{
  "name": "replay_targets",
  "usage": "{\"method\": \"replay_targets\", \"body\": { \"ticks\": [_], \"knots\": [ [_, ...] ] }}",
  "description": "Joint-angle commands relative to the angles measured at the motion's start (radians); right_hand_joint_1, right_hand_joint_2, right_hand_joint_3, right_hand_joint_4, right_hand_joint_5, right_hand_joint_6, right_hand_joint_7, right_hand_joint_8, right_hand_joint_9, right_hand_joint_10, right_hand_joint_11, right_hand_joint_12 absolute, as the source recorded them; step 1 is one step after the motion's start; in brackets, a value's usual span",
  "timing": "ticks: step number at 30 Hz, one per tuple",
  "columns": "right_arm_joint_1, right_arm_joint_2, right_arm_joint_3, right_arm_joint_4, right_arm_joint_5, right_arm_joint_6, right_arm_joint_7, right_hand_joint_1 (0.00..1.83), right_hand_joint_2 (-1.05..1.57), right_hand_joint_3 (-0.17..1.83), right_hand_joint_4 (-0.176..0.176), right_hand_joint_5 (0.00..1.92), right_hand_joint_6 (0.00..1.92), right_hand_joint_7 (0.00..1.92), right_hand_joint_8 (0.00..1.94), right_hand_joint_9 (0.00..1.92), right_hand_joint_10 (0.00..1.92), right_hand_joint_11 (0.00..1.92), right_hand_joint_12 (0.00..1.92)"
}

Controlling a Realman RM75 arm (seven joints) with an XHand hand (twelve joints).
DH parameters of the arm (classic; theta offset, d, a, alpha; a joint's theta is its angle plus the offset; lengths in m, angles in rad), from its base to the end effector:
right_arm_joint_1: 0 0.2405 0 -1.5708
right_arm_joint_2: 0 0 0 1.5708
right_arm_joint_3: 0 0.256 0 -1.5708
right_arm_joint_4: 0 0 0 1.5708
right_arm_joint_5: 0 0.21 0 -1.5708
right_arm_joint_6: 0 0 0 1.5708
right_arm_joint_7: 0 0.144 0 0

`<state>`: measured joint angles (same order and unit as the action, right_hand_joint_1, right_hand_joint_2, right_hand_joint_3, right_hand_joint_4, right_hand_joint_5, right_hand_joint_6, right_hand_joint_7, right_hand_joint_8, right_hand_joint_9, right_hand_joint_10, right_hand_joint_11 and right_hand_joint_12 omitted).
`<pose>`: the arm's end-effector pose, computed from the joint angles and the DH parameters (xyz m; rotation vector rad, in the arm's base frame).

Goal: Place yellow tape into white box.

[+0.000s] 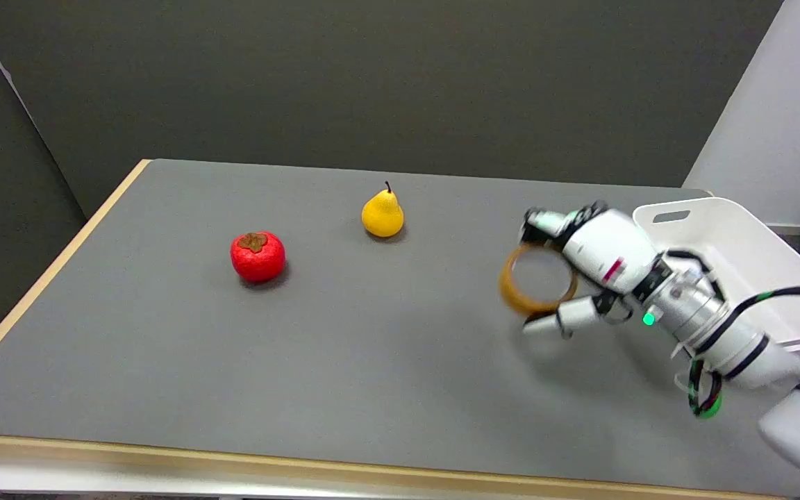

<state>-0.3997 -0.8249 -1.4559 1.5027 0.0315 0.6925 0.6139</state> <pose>-0.2268 -0.2558 0.3964 1.8803 0.1960 0.0795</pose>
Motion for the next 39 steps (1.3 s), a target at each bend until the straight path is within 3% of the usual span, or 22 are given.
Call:
{"method": "replay_targets", "body": {
  "ticks": [1,12,22,32,34,35,36,37,39],
  "knots": [
    [0.093,-0.004,0.364,-0.018,0.332,-0.106,-0.389,1.2,1.12,0.28,-0.176,0.57,1.47,0.88,1.38,0.88,1.37,0.88,1.92],
    [0.083,-0.004,0.379,-0.202,0.7,-0.1,-0.652,1.2,1.13,0.26,-0.174,0.57,1.48,0.87,1.4,0.86,1.36,0.88,1.92],
    [-0.035,-0.07,0.382,-0.245,0.863,-0.086,-0.736,1.2,1.12,0.27,-0.16,0.59,1.46,0.89,1.37,0.86,1.37,0.87,1.92],
    [-0.077,-0.095,0.219,-0.21,0.899,0.046,-0.723,1.2,1.1,0.29,-0.155,0.6,1.46,0.9,1.34,0.87,1.37,0.87,1.9],
    [-0.077,-0.084,0.184,-0.178,0.899,0.085,-0.676,1.19,1.19,0.15,-0.17,0.56,1.48,0.87,1.37,0.83,1.31,0.79,1.79],
    [-0.077,-0.077,0.171,-0.164,0.899,0.102,-0.642,1.11,1.11,0.29,-0.131,0.53,1.37,0.84,1.28,0.8,1.28,0.72,1.75],
    [-0.077,-0.072,0.162,-0.155,0.899,0.117,-0.615,0.93,0.85,0.71,-0.035,0.51,1.11,0.79,1.07,0.76,1.28,0.66,1.76],
    [-0.076,-0.064,0.153,-0.143,0.904,0.135,-0.563,0.78,0.71,0.93,0.02,0.45,0.88,0.7,0.87,0.69,1.24,0.59,1.74],
    [-0.071,-0.058,0.15,-0.132,0.91,0.145,-0.46,0.58,0.69,0.87,0.021,0.3,0.56,0.49,0.58,0.47,1.08,0.43,1.64]
  ]
}}
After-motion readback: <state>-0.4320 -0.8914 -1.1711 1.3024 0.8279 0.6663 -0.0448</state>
